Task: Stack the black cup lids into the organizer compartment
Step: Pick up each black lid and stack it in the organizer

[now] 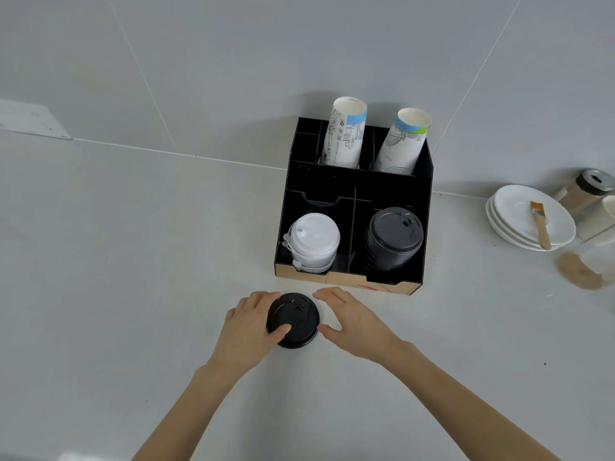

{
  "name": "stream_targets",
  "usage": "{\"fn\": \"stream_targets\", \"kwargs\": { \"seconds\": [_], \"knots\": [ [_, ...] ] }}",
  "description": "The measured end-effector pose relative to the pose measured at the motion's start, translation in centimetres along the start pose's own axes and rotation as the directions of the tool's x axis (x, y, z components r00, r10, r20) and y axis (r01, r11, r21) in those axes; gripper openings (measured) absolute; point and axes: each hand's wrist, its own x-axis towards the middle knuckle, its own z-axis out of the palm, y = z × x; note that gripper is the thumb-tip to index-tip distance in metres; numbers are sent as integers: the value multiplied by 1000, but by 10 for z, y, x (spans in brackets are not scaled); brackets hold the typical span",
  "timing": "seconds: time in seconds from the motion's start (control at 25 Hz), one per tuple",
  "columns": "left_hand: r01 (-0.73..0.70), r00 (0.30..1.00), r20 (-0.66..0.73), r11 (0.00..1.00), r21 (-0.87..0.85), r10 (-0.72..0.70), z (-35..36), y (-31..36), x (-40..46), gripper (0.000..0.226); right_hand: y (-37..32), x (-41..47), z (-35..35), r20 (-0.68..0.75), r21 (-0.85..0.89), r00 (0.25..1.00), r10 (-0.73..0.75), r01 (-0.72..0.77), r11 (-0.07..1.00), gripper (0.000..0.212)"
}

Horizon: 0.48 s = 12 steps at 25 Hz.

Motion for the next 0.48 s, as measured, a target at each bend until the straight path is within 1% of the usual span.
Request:
{"fn": "stream_targets", "kwargs": {
  "seconds": [0.28, 0.48],
  "knots": [
    [22, 996, 85, 999, -37, -19, 15, -8, -5, 70, 1, 6, 23, -1, 26, 1000, 29, -29, 999, 56],
    [4, 998, 67, 999, -43, -1, 19, -11, -3, 65, 0, 9, 31, -44, 66, 998, 51, -48, 997, 54]
  ]
}}
